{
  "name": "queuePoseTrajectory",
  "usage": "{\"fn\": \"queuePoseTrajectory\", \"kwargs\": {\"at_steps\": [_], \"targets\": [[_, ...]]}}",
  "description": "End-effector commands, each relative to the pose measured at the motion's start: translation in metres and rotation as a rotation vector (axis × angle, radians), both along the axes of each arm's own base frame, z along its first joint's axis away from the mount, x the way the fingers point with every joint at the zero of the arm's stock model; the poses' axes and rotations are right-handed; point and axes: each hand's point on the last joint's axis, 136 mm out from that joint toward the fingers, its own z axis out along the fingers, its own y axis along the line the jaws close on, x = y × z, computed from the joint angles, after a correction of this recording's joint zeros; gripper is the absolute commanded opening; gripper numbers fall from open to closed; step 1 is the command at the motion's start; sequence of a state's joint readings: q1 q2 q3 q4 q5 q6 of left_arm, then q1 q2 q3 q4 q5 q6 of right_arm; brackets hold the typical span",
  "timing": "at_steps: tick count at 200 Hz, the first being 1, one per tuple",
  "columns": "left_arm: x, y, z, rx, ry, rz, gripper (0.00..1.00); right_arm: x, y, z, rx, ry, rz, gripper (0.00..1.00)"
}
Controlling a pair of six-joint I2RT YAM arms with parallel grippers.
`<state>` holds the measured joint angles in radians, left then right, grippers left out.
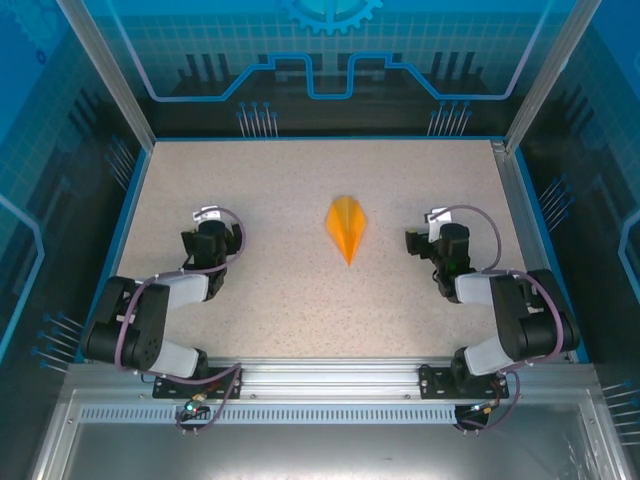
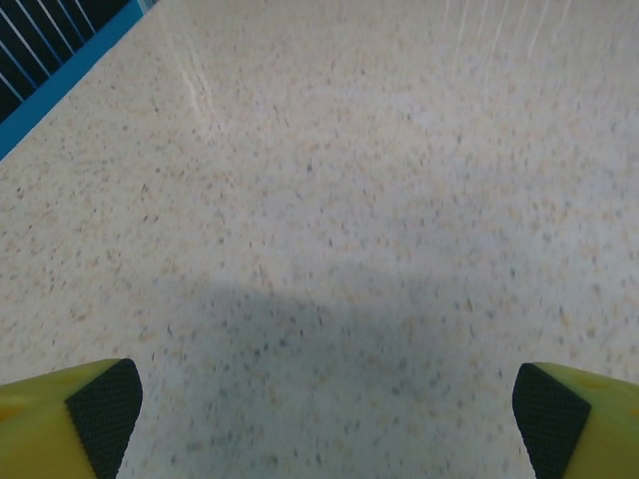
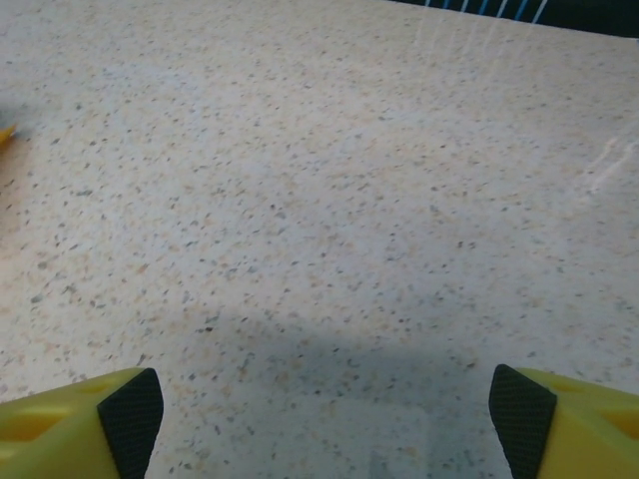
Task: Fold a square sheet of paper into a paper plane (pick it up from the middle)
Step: Reset both arms
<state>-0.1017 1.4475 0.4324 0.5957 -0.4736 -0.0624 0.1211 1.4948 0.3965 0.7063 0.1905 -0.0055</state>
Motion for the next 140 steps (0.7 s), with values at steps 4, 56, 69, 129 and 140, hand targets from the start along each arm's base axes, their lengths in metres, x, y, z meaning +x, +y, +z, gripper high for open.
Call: {"fn": "queuePoseTrajectory", "kwargs": {"at_steps": [4,56,69,129,140], "targets": [[0.013,-0.016,0.006,-0.051,-0.115,-0.137,0.99,0.013,-0.002,0.022,0.017,-0.090,0.015,0.90],[0.015,-0.007,0.006,-0.082,-0.117,-0.112,0.99,0.013,-0.015,0.022,0.018,-0.093,-0.070,0.99],[0.016,-0.010,0.006,-0.071,-0.114,-0.117,0.99,0.011,-0.025,0.024,0.005,-0.108,-0.140,0.99],[0.016,-0.010,0.006,-0.075,-0.114,-0.119,0.99,0.011,-0.024,0.023,0.002,-0.106,-0.140,0.99],[0.016,-0.010,0.006,-0.075,-0.113,-0.119,0.99,0.012,-0.024,0.024,0.002,-0.108,-0.140,0.99]]}}
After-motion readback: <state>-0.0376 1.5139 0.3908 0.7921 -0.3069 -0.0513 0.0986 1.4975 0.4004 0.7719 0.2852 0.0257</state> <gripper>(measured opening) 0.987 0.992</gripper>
